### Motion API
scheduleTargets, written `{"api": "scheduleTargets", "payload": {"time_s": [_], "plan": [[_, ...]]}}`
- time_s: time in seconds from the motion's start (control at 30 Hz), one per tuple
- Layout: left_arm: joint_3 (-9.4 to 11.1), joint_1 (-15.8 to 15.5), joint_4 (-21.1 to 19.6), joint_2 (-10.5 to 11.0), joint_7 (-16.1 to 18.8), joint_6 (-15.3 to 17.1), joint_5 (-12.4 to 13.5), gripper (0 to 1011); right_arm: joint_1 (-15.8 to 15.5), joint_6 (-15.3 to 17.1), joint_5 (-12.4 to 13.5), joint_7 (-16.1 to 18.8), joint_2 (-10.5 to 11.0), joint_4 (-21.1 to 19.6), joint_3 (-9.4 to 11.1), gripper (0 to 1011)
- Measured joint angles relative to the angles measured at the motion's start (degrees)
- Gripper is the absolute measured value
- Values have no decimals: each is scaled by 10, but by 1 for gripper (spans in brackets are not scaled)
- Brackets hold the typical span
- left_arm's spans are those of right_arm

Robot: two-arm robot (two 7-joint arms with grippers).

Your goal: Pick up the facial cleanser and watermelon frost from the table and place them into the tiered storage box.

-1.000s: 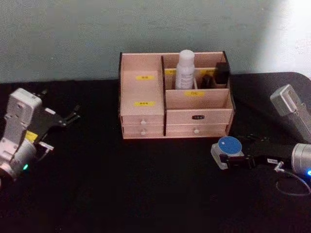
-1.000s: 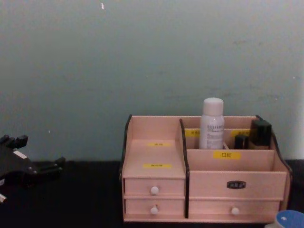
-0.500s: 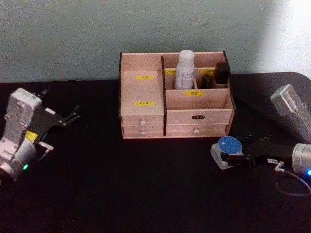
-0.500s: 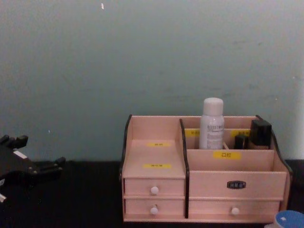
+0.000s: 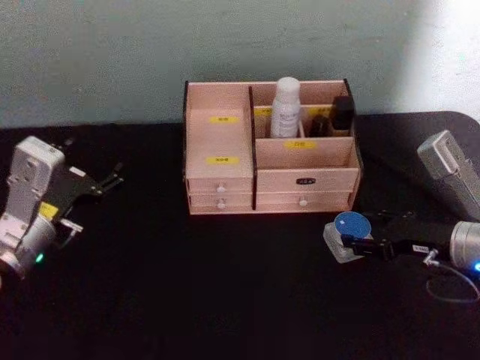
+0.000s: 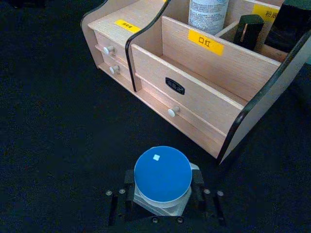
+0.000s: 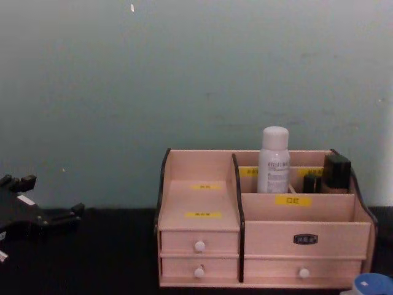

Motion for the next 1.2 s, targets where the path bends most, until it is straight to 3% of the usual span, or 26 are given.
{"api": "scheduleTargets", "payload": {"time_s": [0.63,1.0,1.2], "plan": [[0,0,0,0,0,0,0,1001,-2,-9,-8,-2,1,-1,1,704],[0,0,0,0,0,0,0,1001,5,-33,13,41,9,-12,8,704],[0,0,0,0,0,0,0,1001,29,-41,19,62,8,-13,-2,704]]}}
